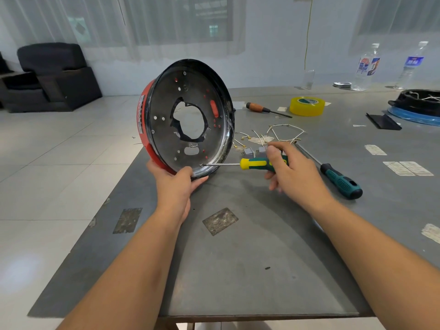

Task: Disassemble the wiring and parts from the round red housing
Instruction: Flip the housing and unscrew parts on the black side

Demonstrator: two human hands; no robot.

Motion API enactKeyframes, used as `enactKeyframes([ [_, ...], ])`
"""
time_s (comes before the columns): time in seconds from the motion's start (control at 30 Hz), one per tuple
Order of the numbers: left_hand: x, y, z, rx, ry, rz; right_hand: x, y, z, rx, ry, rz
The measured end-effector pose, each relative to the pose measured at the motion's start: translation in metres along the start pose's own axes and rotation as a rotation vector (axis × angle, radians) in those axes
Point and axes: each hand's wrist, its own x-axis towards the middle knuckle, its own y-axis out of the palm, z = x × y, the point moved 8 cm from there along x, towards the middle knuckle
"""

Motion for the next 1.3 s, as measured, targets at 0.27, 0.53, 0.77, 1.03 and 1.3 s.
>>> enactKeyframes([
  [0.27, 0.0, 0.001, 0.0, -0.004, 0.005, 0.015, 0.0, 0.003, -0.009, 0.319, 0.086, -0.005],
  [0.53, -0.002, 0.002, -0.002, -0.035, 0.009, -0.003, 0.005, 0.005, -0.022, 0.574, 0.229, -0.048],
  [0.77, -0.003, 0.002, -0.003, -0.053, 0.008, -0.016, 0.008, 0.0, -0.025, 0.634, 0.276, -0.056],
  [1.03, -0.002, -0.001, -0.002, -0.074, -0.012, -0.038, 0.006, 0.004, -0.03, 0.498, 0.286, 0.059],
  [1.3, -0.002, -0.002, -0.002, -0.088, -0.022, -0.043, 0.003, 0.015, -0.019, -0.014, 0.052, 0.316],
])
